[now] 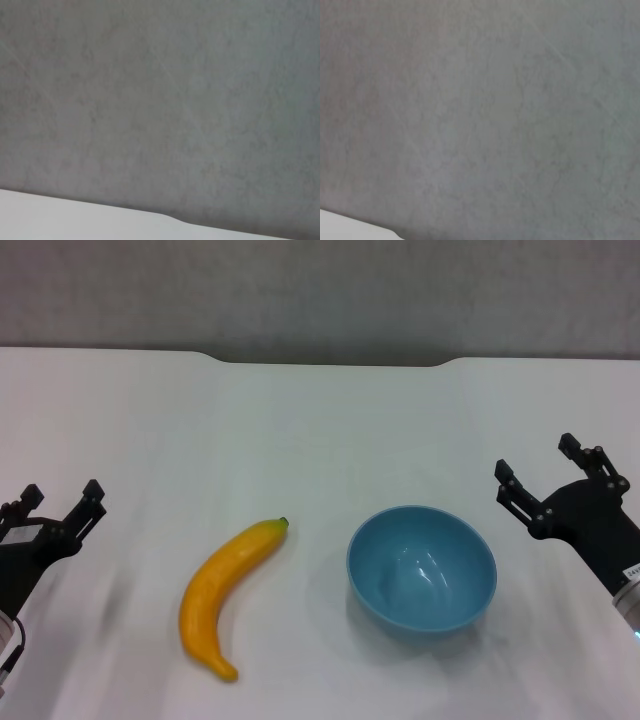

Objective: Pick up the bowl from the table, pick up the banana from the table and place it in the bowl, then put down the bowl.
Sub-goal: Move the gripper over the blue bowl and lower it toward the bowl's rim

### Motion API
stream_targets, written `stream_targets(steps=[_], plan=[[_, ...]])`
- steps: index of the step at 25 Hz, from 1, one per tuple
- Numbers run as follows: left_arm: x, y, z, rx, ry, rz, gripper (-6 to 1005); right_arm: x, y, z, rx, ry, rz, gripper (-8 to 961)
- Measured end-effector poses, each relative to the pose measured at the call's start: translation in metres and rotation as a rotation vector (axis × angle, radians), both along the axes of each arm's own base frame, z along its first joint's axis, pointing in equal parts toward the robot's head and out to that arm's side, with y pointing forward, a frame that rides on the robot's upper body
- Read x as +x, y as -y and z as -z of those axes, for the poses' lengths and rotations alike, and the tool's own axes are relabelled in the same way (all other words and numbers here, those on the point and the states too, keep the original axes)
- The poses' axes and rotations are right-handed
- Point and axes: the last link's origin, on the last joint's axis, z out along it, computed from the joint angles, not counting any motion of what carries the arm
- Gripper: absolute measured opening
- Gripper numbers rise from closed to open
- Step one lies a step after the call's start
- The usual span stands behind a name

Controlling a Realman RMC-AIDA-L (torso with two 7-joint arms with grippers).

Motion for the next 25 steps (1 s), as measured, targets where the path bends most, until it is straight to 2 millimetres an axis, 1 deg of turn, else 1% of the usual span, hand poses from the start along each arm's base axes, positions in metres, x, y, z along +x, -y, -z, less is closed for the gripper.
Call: stream_targets(steps=[25], plan=[[0.0055, -0.0034, -0.0004, -0.003, 0.002, 0.025, 882, -0.0025, -0.0008, 0.0013, -0.007, 0.005, -0.01, 878]])
